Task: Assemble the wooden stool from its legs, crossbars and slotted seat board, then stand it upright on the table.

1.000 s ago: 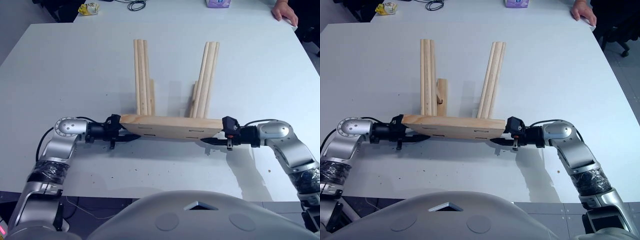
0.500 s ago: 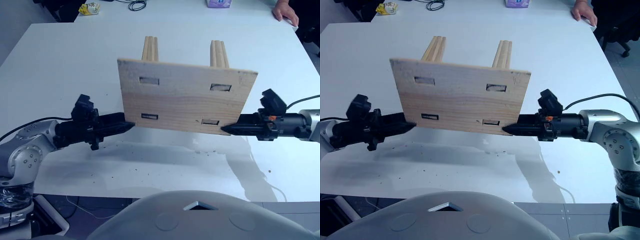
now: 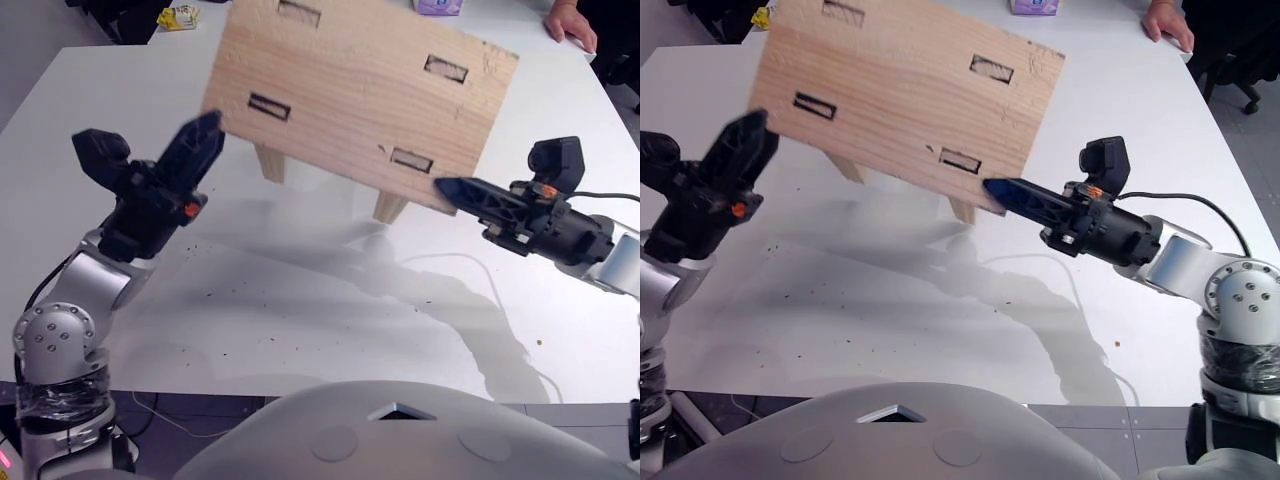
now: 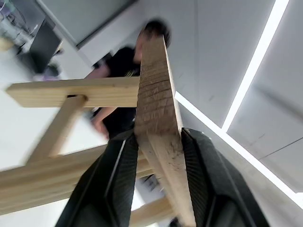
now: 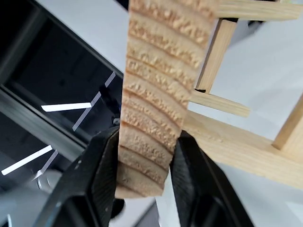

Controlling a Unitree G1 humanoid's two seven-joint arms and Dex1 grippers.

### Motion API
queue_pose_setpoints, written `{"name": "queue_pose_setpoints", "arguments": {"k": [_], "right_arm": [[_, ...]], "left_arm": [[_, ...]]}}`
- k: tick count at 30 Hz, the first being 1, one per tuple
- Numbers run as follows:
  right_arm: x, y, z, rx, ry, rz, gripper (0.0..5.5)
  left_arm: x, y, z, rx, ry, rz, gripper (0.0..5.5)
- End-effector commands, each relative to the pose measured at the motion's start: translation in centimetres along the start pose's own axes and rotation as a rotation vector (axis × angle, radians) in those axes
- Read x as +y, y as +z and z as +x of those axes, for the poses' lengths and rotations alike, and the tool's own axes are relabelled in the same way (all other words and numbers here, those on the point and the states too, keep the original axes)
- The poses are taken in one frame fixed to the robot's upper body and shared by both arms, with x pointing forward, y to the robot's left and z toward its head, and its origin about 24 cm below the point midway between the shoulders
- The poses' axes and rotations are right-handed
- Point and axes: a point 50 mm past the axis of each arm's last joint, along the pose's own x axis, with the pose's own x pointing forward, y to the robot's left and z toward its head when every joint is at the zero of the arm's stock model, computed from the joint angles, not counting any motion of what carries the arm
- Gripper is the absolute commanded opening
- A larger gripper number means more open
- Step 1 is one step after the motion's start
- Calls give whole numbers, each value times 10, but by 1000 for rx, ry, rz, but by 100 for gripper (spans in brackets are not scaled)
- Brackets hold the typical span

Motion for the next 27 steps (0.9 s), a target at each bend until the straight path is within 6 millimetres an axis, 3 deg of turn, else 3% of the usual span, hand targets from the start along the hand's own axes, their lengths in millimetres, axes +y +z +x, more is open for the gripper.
{"name": "queue_pose_setpoints", "arguments": {"k": [1,11,18,27], "right_arm": [[10,8,26,-119,32,-32,146],[8,14,46,-383,-182,101,146],[-17,21,48,-587,-440,407,139],[-53,17,53,-622,-652,497,132]], "left_arm": [[-19,-26,22,45,-75,-72,132],[4,-28,21,-177,212,-168,131],[30,-24,24,-410,428,-219,131],[55,-21,22,-542,564,-204,131]]}}
